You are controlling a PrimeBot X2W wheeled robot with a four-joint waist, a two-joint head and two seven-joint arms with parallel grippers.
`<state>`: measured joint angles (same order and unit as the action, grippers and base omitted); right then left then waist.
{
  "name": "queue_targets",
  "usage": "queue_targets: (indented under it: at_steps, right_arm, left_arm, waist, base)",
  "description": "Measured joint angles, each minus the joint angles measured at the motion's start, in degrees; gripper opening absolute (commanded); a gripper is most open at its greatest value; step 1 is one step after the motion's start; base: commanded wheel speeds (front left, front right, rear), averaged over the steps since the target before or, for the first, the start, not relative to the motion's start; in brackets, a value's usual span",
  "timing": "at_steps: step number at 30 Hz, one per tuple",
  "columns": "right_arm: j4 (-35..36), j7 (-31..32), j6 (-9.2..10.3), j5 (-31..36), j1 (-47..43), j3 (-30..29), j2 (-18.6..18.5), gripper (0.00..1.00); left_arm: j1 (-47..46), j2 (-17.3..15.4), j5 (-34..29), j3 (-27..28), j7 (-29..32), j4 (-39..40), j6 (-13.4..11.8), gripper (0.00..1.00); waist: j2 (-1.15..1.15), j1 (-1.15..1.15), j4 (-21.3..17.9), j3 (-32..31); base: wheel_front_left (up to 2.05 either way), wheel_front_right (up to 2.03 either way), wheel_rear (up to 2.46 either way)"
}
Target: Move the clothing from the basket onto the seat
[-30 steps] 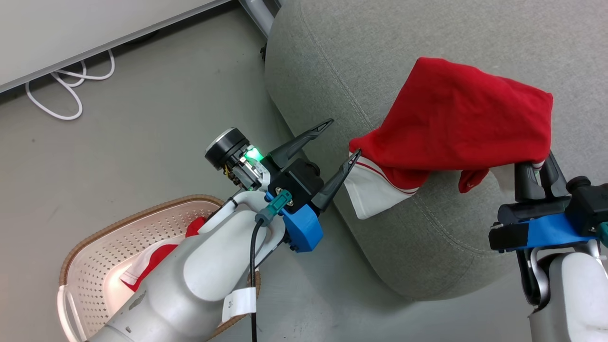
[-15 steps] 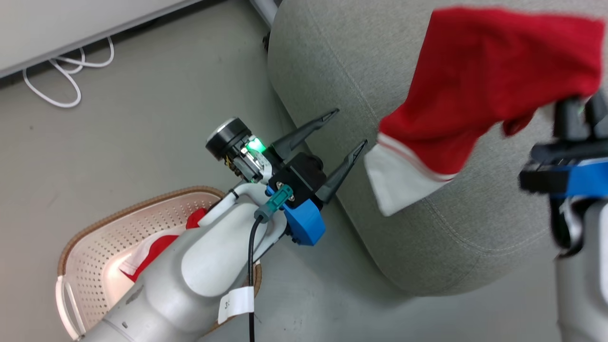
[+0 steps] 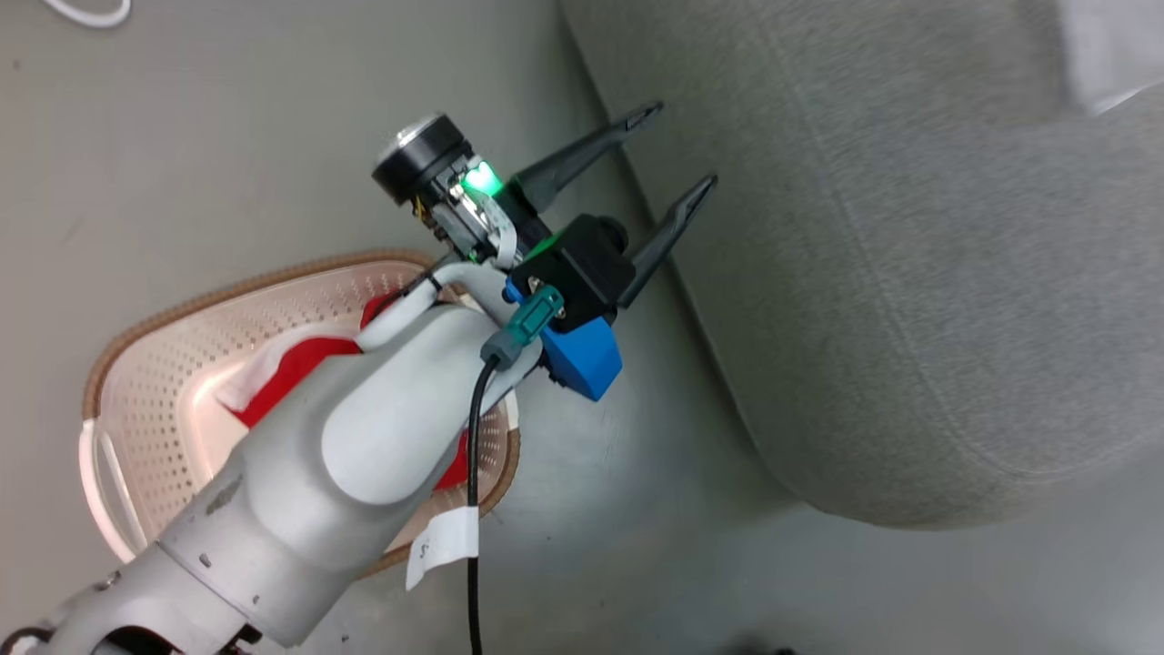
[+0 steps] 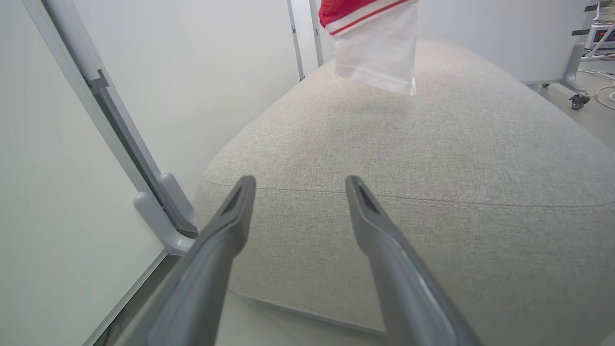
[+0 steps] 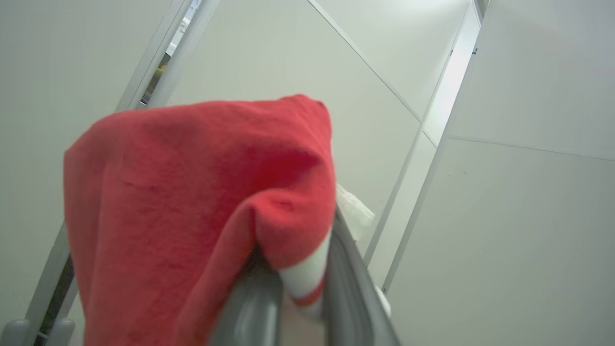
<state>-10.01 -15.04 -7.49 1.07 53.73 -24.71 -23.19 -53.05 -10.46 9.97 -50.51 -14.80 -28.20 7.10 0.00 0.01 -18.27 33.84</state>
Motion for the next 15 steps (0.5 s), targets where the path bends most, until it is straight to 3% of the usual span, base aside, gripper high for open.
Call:
queue_targets:
  at_steps: [4,8,15]
  right_arm:
    - [-4.5,0.0,0.0,-0.4,3.9,-2.1,-4.3,0.0]
    - [-10.4,0.0,0.0,-0.1,5.6,-2.8,-6.1,0.0]
    - [-18.9,0.0,0.0,1.5,4.8,-3.4,-3.9,0.0]
  left_arm:
    - [-2.0,-0.4,-0.5,-0.1,0.2,0.8,0.0,1.0]
    - [-3.7,-0.6,-1.0,-0.3,0.3,1.7,0.0,1.0]
    - [-4.8,-0.8,-1.6,-0.9,0.4,2.5,0.0,1.0]
  waist:
    - [0.0,0.0,1.3,3.8]
    - [0.0,0.0,2.5,7.4]
    - [0.0,0.0,4.1,11.6]
  base:
    - [0.0,0.0,0.0]
    - [0.0,0.0,0.0]
    - [0.0,0.0,0.0]
